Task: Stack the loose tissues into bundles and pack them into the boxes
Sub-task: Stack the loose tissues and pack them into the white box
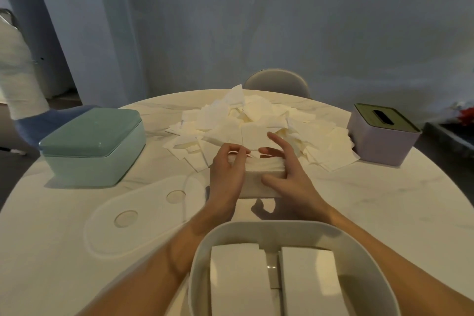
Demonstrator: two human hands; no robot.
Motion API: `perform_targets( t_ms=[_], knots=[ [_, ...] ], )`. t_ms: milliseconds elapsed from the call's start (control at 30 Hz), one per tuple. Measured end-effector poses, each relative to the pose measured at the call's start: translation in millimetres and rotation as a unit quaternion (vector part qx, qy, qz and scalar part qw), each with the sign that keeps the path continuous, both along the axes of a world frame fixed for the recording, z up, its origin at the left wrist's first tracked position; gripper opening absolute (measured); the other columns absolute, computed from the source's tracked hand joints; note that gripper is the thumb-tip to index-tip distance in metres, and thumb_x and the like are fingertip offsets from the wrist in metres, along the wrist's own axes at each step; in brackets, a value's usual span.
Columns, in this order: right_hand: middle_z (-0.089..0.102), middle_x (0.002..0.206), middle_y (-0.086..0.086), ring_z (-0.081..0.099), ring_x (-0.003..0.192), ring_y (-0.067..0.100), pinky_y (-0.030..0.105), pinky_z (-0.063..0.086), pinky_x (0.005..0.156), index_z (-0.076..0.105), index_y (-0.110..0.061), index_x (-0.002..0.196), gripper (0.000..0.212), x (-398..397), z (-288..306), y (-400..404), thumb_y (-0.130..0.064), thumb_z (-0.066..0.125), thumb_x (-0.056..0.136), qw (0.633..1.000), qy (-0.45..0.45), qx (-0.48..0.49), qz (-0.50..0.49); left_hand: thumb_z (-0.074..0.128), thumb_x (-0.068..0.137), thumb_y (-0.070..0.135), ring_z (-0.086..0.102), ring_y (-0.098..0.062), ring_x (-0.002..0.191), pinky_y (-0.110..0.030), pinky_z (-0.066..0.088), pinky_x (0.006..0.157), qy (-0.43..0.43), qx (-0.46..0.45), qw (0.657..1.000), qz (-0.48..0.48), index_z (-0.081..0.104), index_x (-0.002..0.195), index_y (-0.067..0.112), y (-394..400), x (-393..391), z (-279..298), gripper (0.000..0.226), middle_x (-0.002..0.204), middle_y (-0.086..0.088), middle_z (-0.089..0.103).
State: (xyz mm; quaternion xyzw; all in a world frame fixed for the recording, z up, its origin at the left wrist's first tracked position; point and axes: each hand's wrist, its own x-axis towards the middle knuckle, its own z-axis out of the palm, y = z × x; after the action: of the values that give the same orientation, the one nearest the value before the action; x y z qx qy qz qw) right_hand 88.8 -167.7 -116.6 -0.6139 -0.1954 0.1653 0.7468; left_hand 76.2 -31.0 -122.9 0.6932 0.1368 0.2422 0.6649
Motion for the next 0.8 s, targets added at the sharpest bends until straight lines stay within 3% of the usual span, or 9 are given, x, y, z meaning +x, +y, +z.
perform_targets(
  t_ms=[100, 200, 300, 367, 433, 467, 600, 667, 800],
  knots=[
    [0.051, 0.13, -0.005, 0.053, 0.12, 0.038, 0.067, 0.054, 0.084, 0.043, -0.059, 0.137, 0.084, 1, 1, 1, 0.005, 0.069, 0.089, 1.0, -0.007, -0.003, 0.012, 0.049, 0.103, 0.027, 0.061, -0.019, 0.108, -0.053, 0.055, 0.1, 0.003, 0.0, 1.0, 0.008, 0.062, 0.107, 0.033, 3, 2, -1, 0.015, 0.112, 0.008, 0.066],
    [0.052, 0.13, -0.005, 0.054, 0.119, 0.036, 0.063, 0.058, 0.081, 0.043, -0.058, 0.138, 0.083, 3, 1, -4, 0.004, 0.069, 0.09, 0.998, -0.036, -0.031, 0.032, 0.046, 0.106, 0.023, 0.062, -0.021, 0.108, -0.048, 0.059, 0.094, -0.001, -0.01, 1.0, -0.003, 0.061, 0.113, 0.028, 3, -2, 4, 0.017, 0.112, 0.005, 0.065],
    [0.054, 0.132, -0.001, 0.056, 0.121, 0.033, 0.053, 0.061, 0.084, 0.046, -0.052, 0.139, 0.078, 15, 0, -20, 0.003, 0.07, 0.089, 0.995, -0.054, -0.058, 0.059, 0.051, 0.106, 0.04, 0.062, -0.021, 0.107, -0.041, 0.062, 0.088, 0.012, -0.027, 0.997, -0.07, 0.06, 0.115, 0.027, 8, -7, 9, 0.019, 0.111, 0.006, 0.064],
    [0.058, 0.132, -0.008, 0.061, 0.119, 0.022, 0.038, 0.061, 0.089, 0.049, -0.048, 0.139, 0.066, 24, -2, -31, -0.012, 0.074, 0.091, 0.972, -0.16, -0.171, 0.034, 0.063, 0.096, 0.053, 0.061, -0.016, 0.104, -0.034, 0.063, 0.083, 0.038, 0.073, 0.988, -0.134, 0.057, 0.12, 0.031, 19, -8, 10, 0.032, 0.113, 0.012, 0.061],
    [0.06, 0.129, -0.018, 0.065, 0.114, 0.011, 0.027, 0.058, 0.093, 0.053, -0.044, 0.136, 0.054, 30, -3, -37, -0.025, 0.076, 0.09, 0.928, -0.257, -0.268, -0.008, 0.075, 0.088, 0.05, 0.06, -0.009, 0.102, -0.023, 0.059, 0.076, 0.062, 0.235, 0.956, -0.164, 0.055, 0.122, 0.034, 32, -8, 9, 0.043, 0.112, 0.019, 0.059],
    [0.063, 0.127, -0.019, 0.066, 0.111, 0.009, 0.026, 0.058, 0.094, 0.056, -0.041, 0.134, 0.05, 32, -3, -38, -0.026, 0.075, 0.09, 0.923, -0.27, -0.273, -0.022, 0.079, 0.086, 0.045, 0.061, -0.008, 0.101, -0.021, 0.058, 0.076, 0.052, 0.285, 0.942, -0.168, 0.058, 0.121, 0.032, 38, -8, 9, 0.043, 0.111, 0.019, 0.061],
    [0.069, 0.122, -0.013, 0.068, 0.108, 0.005, 0.021, 0.057, 0.09, 0.063, -0.032, 0.129, 0.043, 37, 0, -41, -0.02, 0.076, 0.09, 0.933, -0.289, -0.211, -0.044, 0.085, 0.082, 0.032, 0.063, -0.003, 0.097, -0.022, 0.056, 0.082, -0.023, 0.296, 0.942, -0.154, 0.068, 0.114, 0.026, 46, -10, 12, 0.037, 0.106, 0.013, 0.07],
    [0.066, 0.125, -0.014, 0.067, 0.108, 0.003, 0.018, 0.056, 0.089, 0.058, -0.036, 0.134, 0.049, 39, 1, -43, -0.026, 0.077, 0.089, 0.927, -0.292, -0.23, -0.04, 0.088, 0.079, 0.033, 0.063, -0.002, 0.099, -0.022, 0.058, 0.083, -0.006, 0.285, 0.943, -0.169, 0.065, 0.116, 0.027, 48, -10, 12, 0.044, 0.108, 0.015, 0.069],
    [0.06, 0.125, -0.014, 0.064, 0.103, -0.003, 0.009, 0.052, 0.079, 0.047, -0.038, 0.141, 0.065, 38, -4, -43, -0.03, 0.08, 0.085, 0.93, -0.236, -0.28, -0.03, 0.09, 0.077, 0.029, 0.065, -0.017, 0.106, -0.037, 0.061, 0.089, 0.049, 0.28, 0.935, -0.21, 0.062, 0.122, 0.023, 53, -11, 9, 0.053, 0.116, 0.005, 0.067]
  ],
)
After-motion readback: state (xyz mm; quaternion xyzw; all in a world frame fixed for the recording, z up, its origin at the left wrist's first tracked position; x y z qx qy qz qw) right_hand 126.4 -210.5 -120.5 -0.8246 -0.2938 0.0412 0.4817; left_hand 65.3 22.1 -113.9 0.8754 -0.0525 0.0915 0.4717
